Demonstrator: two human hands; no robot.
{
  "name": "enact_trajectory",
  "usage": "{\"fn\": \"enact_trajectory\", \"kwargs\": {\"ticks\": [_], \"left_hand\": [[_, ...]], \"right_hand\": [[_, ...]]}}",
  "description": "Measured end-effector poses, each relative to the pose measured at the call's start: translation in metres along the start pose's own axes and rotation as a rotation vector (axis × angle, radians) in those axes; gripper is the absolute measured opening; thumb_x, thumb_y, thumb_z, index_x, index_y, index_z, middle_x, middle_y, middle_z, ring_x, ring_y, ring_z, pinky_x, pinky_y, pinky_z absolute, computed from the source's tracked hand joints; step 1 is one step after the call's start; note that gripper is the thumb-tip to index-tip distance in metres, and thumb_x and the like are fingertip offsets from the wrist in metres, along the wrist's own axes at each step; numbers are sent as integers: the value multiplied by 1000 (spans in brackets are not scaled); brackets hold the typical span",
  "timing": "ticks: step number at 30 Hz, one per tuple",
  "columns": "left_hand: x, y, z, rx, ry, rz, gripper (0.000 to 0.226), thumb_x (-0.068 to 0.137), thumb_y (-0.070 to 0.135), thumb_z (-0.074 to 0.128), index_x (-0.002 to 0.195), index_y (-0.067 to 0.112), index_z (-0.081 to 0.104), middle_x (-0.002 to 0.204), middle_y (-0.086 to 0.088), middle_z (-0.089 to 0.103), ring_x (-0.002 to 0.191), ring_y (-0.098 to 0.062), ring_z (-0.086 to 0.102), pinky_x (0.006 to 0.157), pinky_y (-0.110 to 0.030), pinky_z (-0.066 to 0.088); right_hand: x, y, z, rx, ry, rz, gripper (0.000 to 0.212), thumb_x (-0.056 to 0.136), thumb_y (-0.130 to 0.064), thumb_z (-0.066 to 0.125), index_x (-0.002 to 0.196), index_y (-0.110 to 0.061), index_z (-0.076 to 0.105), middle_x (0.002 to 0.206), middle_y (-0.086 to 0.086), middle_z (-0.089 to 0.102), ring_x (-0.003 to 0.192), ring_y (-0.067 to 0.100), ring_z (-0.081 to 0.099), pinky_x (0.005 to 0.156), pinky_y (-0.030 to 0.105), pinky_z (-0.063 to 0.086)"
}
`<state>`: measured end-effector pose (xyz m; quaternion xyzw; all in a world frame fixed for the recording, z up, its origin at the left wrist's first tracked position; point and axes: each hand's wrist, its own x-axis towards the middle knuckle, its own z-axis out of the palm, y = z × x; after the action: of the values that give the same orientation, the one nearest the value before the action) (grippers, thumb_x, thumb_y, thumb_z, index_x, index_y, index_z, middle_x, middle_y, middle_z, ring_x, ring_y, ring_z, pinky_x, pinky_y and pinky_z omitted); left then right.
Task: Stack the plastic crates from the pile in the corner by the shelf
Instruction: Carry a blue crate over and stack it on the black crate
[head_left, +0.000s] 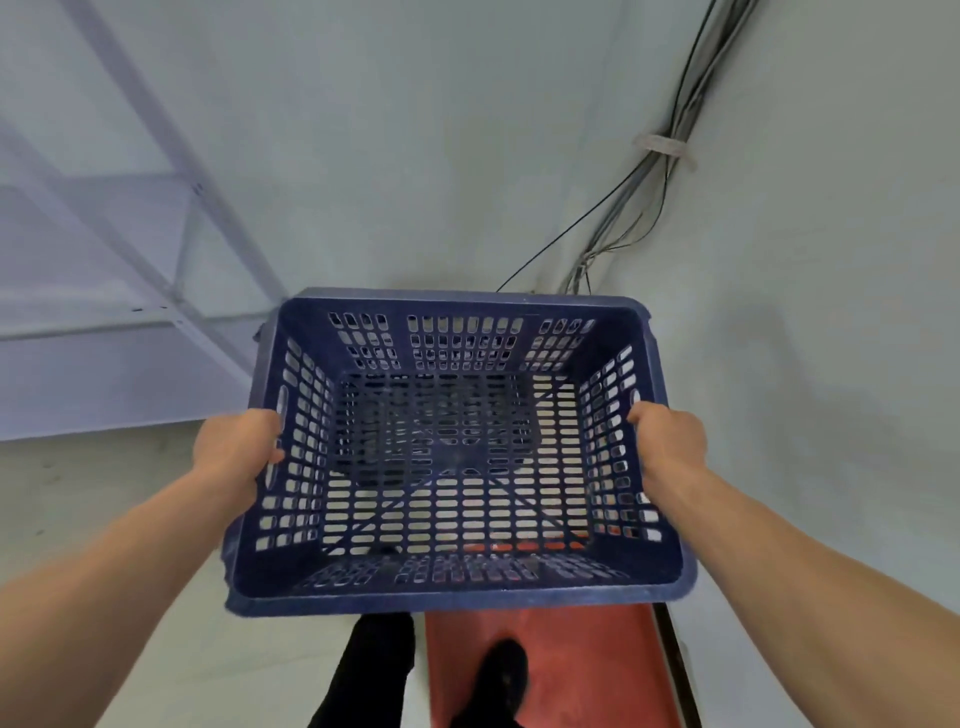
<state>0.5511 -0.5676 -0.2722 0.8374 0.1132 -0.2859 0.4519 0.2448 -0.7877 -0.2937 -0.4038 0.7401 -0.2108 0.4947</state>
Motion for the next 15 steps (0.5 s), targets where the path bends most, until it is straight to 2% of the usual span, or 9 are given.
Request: {"fn": "enact_trajectory", "kwargs": {"ticks": [2,6,10,15], "left_hand": [[20,9,6,2,-12,-8,17,74,7,54,88,-2,58,88,-18,62,81,-34,62,77,-50,53],[75,27,22,66,-59,-22,24,75,7,54,95,-5,61,92,-19,65,84,-33,64,81,-51,53],[119,45,37,144,-77,-24,25,74,5,53,95,-5,61,88,-19,64,83,-33,62,83,-53,52],[167,51,58,179,-105,-47,25,72,5,51,92,-7,62,81,-19,62,75,-33,58,69,-45,47]], "right_hand": [[10,-11,17,-11,6,11,41,66,-23,62,101,-3,69,88,15,74,80,38,72,80,58,62],[30,-32,55,-41,41,14,28,70,-19,62,92,-2,69,81,12,72,75,35,70,76,57,62],[51,-49,93,-65,59,44,19,76,-14,63,90,-4,70,80,13,73,74,34,72,76,54,63],[82,-56,130,-96,76,50,20,80,-11,64,96,-1,69,85,14,71,78,34,70,71,45,61]]}}
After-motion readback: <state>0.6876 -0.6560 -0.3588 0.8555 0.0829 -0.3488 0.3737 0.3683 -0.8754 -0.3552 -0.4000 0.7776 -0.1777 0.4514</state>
